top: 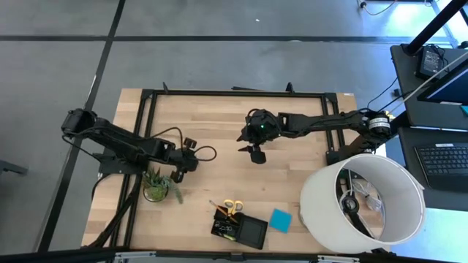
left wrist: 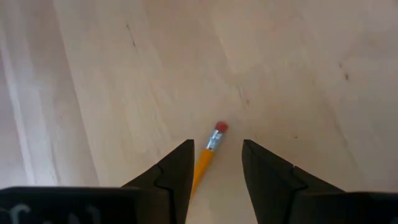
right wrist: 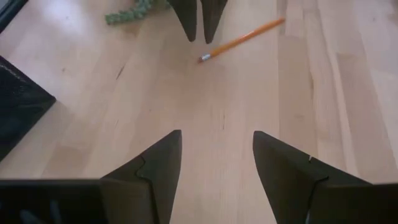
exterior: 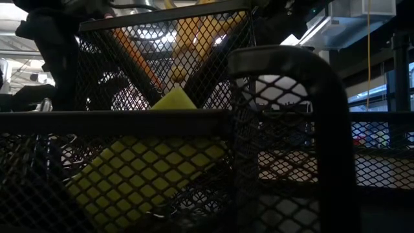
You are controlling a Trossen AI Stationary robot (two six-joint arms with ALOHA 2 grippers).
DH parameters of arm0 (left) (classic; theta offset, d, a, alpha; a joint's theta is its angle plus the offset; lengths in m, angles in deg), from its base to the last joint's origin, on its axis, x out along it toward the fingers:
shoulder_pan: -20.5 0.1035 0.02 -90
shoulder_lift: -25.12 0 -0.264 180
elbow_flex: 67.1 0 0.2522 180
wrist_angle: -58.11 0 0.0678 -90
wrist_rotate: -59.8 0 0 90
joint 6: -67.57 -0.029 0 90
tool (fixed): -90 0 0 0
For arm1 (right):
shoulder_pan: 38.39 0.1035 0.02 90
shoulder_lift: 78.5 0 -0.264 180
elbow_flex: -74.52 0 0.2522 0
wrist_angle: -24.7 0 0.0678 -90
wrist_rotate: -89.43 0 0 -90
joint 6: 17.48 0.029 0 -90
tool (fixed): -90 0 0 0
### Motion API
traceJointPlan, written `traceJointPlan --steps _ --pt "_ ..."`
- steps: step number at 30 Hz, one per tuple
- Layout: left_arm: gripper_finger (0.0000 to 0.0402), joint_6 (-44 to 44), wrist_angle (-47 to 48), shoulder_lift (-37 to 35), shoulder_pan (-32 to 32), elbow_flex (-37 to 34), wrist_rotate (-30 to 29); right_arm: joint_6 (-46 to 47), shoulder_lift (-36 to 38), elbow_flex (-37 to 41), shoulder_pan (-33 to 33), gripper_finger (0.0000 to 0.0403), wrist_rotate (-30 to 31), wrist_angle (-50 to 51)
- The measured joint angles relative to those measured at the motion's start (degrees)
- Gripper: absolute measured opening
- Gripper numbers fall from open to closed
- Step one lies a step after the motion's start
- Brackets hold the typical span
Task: Pick and place office supplies into organizer
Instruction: Put the yellow pencil into the black desk organizer
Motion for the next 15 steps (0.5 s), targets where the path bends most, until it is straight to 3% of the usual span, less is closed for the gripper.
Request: traceJointPlan --steps 4,15 --pt "0.0126 -2.3 -0.3 1.1 2.1 0.0 0.6 1.4 0.0 0.0 0.4 0.02 0.0 -0.6" --pt "0.0125 -9.9 -3.0 1.6 9.5 0.0 9.7 1.7 0.0 0.0 0.7 0.02 0.1 -2.4"
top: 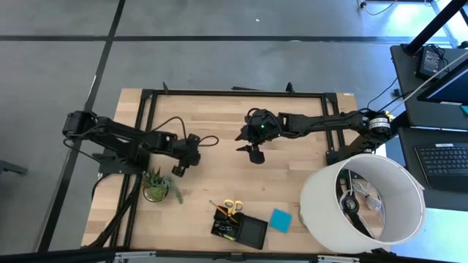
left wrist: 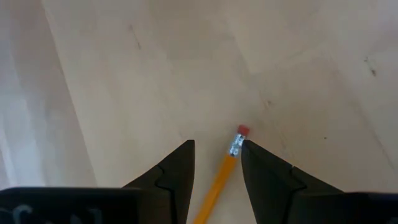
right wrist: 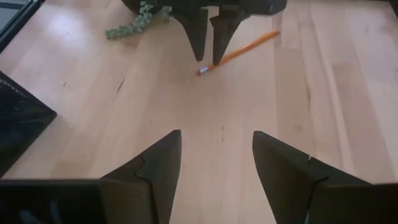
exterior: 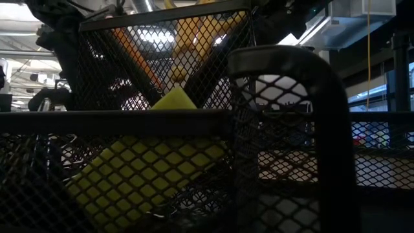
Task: Pick and place office supplies into organizer
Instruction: Put the yellow pencil into the black desk organizer
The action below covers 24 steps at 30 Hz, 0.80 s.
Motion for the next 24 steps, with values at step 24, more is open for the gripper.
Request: traceJointPlan --steps 24 --pt "0.0084 0.4 0.2 9.2 1.4 2.4 4.8 -0.4 0.0 0.0 0.0 0.02 0.0 -0.5"
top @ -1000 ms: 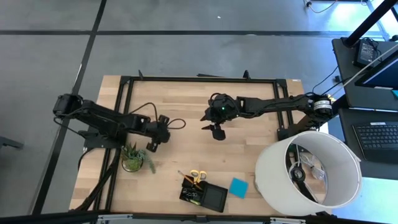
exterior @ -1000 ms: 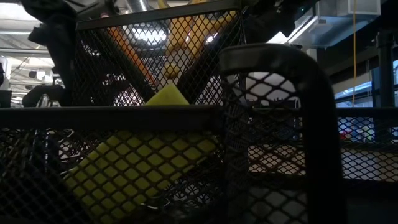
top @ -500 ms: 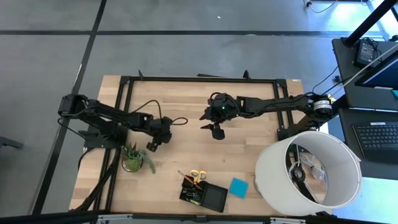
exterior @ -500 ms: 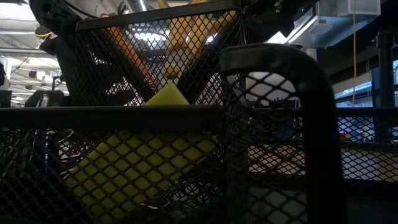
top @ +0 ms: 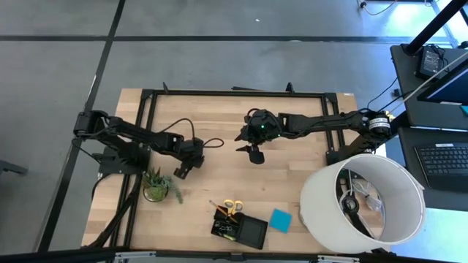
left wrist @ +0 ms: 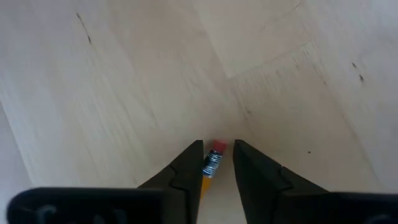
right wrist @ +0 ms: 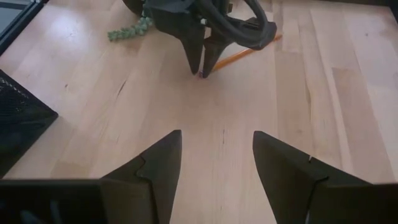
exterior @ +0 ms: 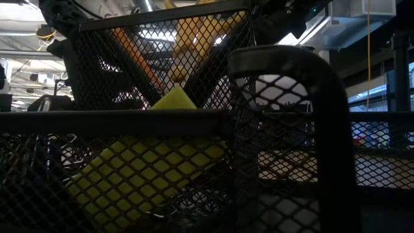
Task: Pick and place office supplies into organizer
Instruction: Put the yellow pencil into the black desk organizer
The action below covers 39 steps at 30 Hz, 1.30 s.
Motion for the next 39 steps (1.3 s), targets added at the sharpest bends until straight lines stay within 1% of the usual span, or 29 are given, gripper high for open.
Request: traceJointPlan --steps 4,12,18,23,28,39 --pt "0.0063 1.8 0.5 0.0 0.8 0.2 0.2 0.0 0.0 0.0 0.0 0.02 0.0 0.1" --pt "0.0043 1.8 -0.1 1.4 1.5 0.3 -0.3 0.4 0.0 0.0 0.0 0.02 0.0 0.8" --pt "0.0009 1.7 -1.8 1.6 1.6 0.2 -0.8 0.4 0.0 0.0 0.0 0.02 0.0 0.8" --pt "0.0006 1.7 -3.3 1.6 1.3 0.1 -1.4 0.2 0.0 0.0 0.0 0.02 0.0 0.8" --pt "0.0005 3.9 -3.5 -0.2 1.3 0.6 -1.6 0.2 0.0 0.0 0.0 0.02 0.0 1.2" --pt "0.0003 5.8 -3.9 -7.5 1.3 1.9 -0.6 0.2 0.0 0.0 0.0 0.02 0.0 1.3"
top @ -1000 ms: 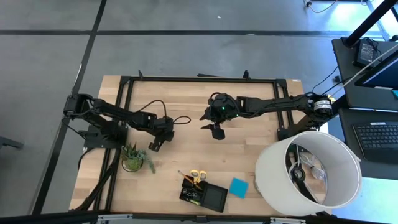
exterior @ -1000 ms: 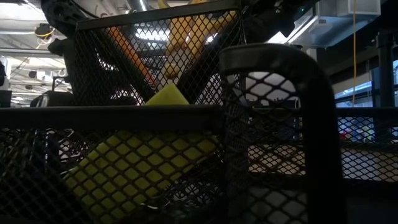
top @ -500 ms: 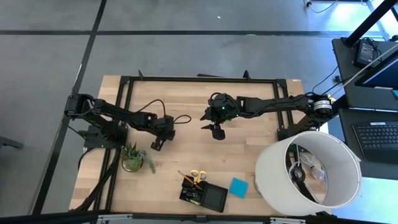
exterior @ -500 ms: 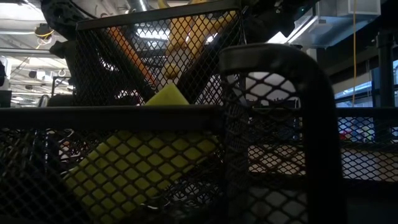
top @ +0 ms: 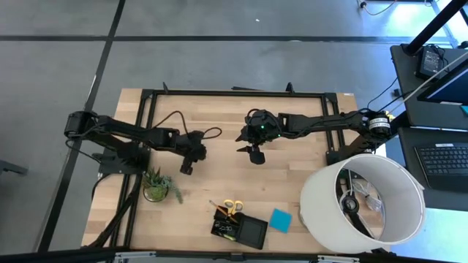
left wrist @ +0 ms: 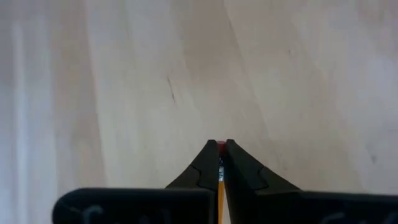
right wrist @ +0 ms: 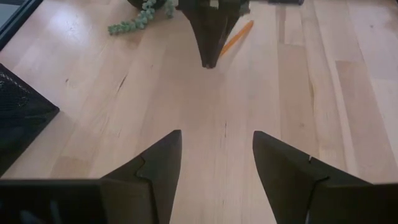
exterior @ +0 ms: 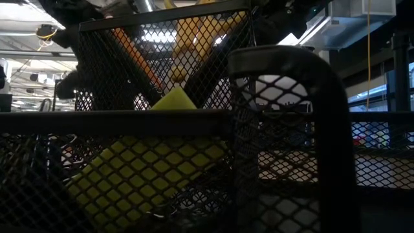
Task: Pick and place office supplies into organizer
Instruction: Put the yellow pencil into the black desk organizer
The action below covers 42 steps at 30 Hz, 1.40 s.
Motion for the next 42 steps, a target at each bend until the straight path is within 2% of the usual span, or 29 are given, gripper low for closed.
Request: traceJointPlan --steps 5,18,24,31,42 --pt "0.0002 1.1 0.1 -6.1 0.0 1.4 0.3 0.0 0.0 0.0 0.0 0.02 0.0 0.0" --pt "0.0 1.7 -0.5 -25.2 -1.0 10.9 0.6 1.6 0.0 0.0 0.0 0.02 0.0 0.0" --pt "0.0001 4.7 -5.0 -31.9 -3.4 11.2 6.0 1.7 0.0 0.0 0.0 0.02 0.0 -0.1" --pt "0.0 6.0 -9.0 -33.2 -9.0 11.2 6.5 3.1 0.0 0.0 0.0 0.02 0.0 -0.1" --pt "0.0001 8.8 -14.7 -28.7 -19.2 11.2 6.5 6.1 0.0 0.0 0.0 0.02 0.0 2.6"
